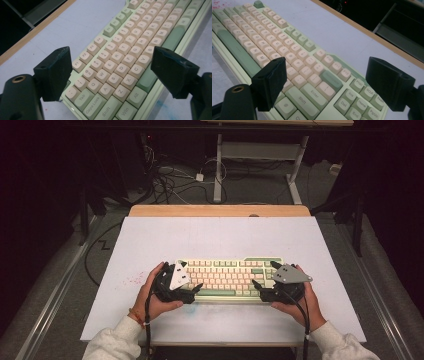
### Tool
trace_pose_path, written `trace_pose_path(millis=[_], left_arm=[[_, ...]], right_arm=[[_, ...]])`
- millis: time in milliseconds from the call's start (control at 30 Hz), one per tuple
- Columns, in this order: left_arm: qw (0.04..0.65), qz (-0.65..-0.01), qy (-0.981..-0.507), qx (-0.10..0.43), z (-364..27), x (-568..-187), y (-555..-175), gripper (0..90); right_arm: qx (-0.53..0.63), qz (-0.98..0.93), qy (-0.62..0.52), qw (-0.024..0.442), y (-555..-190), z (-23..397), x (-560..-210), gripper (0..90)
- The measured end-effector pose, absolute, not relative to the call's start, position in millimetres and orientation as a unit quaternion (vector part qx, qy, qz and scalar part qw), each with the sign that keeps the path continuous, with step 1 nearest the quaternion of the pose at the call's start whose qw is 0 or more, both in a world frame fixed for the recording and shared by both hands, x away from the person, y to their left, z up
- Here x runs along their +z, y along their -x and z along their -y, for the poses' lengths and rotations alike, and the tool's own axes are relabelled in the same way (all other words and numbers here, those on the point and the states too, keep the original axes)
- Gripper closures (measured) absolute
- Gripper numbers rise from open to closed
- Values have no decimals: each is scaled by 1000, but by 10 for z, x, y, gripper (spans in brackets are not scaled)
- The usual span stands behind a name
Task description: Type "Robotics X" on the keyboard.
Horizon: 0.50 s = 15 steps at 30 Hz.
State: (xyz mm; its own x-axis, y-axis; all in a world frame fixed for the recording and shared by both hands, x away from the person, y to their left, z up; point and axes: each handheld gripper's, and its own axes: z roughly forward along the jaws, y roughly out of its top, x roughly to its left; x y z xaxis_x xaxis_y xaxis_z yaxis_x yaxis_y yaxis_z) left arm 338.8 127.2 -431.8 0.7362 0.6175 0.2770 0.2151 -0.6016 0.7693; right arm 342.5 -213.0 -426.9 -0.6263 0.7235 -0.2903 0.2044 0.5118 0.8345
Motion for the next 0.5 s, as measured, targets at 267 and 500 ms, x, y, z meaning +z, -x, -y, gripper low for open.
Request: trace_pose_path(millis=[267, 500], left_arm=[[374, -245, -851, 277, -1344, -4302, -3325, 160], [377, -247, -847, 283, -1430, -4275, -3270, 160]], right_arm=[[401, -804, -288, 332, -3369, 2182, -4211, 175], [395, -806, -285, 338, -3321, 2198, -4196, 183]])
